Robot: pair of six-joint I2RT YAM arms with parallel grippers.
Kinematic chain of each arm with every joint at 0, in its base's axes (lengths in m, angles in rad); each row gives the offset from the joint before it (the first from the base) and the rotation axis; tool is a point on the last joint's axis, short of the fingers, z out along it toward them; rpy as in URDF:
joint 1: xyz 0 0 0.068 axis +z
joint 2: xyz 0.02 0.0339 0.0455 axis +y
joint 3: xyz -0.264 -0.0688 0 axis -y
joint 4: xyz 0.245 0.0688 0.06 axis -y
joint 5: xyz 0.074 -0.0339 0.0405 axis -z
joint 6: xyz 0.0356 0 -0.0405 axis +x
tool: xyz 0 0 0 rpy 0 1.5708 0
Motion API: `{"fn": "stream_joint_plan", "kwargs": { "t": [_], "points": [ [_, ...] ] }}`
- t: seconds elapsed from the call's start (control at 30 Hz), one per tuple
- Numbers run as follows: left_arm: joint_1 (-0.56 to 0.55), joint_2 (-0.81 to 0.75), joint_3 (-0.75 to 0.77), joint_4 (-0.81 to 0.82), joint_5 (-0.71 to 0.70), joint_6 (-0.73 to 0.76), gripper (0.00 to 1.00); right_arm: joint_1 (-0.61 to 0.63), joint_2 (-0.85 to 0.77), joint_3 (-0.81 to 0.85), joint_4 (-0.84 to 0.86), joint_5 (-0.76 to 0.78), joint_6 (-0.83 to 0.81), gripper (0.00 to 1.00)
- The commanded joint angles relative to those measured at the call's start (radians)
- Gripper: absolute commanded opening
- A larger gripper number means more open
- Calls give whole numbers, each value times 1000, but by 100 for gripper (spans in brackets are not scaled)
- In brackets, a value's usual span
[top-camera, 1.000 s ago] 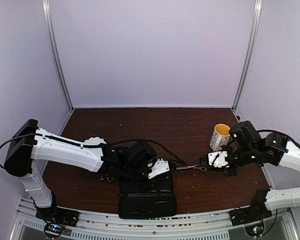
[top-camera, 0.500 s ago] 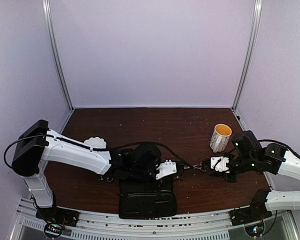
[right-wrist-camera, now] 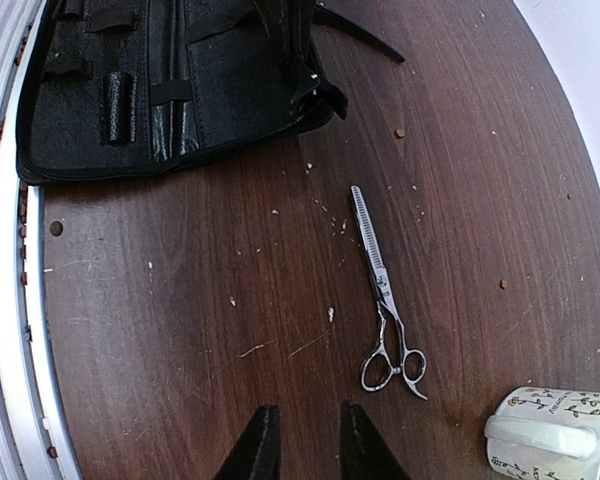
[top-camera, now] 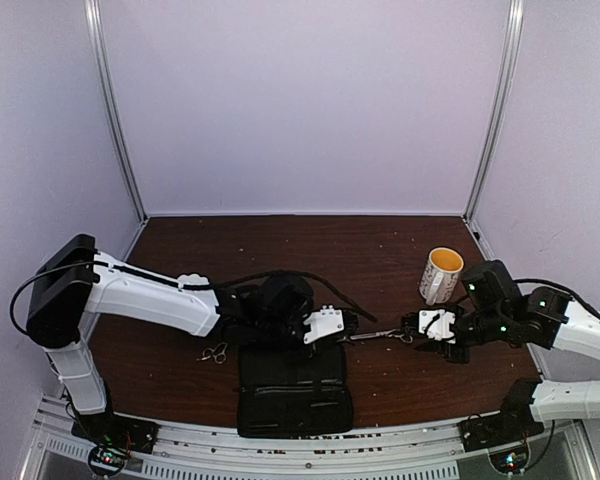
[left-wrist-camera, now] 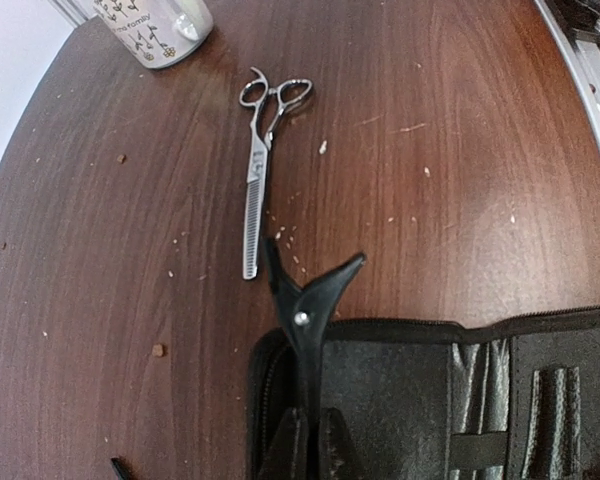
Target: Sort the hair-cutting tools
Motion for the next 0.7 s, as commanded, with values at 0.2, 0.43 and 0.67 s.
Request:
{"fn": "stream_joint_plan", "kwargs": {
  "t": [0.2, 0.43, 0.67],
  "points": [
    [19, 17, -19, -51, 14, 51, 0, -7, 7, -19, 31, -3, 13, 22],
    [19, 17, -42, -56, 17, 28, 1, -7, 4, -23, 38, 2, 12, 23],
    [19, -2, -80, -87, -20, 7, 7, -6, 3, -26, 38, 2, 12, 24]
  ]
}}
